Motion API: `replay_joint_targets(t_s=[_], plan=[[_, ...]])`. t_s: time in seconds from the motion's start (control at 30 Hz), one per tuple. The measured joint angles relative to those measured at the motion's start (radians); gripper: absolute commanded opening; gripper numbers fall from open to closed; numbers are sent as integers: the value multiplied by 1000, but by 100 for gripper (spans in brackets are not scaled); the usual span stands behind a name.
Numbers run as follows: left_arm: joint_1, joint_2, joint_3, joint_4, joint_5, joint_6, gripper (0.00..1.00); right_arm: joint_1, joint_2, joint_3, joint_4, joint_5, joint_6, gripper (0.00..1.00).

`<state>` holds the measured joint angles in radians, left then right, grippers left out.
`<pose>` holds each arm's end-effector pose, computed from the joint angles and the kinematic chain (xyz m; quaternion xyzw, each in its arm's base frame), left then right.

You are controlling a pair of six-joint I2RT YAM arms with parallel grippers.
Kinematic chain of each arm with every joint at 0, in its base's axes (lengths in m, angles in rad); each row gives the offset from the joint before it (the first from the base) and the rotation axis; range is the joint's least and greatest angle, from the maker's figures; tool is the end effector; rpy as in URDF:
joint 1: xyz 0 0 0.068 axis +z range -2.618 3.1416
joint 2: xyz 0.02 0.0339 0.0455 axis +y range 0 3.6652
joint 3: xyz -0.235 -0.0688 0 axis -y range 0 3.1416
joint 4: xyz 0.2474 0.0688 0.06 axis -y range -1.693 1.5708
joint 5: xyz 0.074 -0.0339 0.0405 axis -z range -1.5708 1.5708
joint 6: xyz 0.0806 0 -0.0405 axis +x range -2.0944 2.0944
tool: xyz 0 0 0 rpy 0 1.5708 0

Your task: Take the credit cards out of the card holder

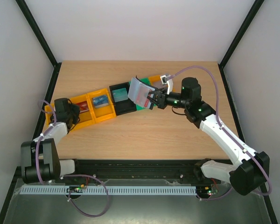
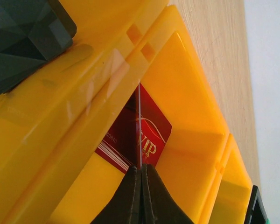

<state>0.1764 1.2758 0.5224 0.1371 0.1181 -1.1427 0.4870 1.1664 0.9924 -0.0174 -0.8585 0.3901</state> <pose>0.2959 0.0431 0.1238 -0.5219 0.7174 -0.2594 0.3817 0.2418 0.1971 0.3217 -0.2985 0.6878 0.5364 0.3875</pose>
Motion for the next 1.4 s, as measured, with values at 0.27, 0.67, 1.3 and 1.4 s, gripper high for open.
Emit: replay_joint_targets(t_s=[0.27, 0.67, 1.3, 1.4], plan=[[-10, 41, 16, 30, -25, -18, 2, -2, 0, 9, -9, 5, -8, 2], [-19, 129, 84, 67, -43, -10, 2, -3, 0, 48, -55, 20, -24, 2], [-90, 179, 80, 74, -69, 34, 33, -3, 23, 104, -83, 26, -32, 2], [-98, 167, 82, 41, -70, 32, 36, -3, 26, 110, -84, 20, -32, 2]])
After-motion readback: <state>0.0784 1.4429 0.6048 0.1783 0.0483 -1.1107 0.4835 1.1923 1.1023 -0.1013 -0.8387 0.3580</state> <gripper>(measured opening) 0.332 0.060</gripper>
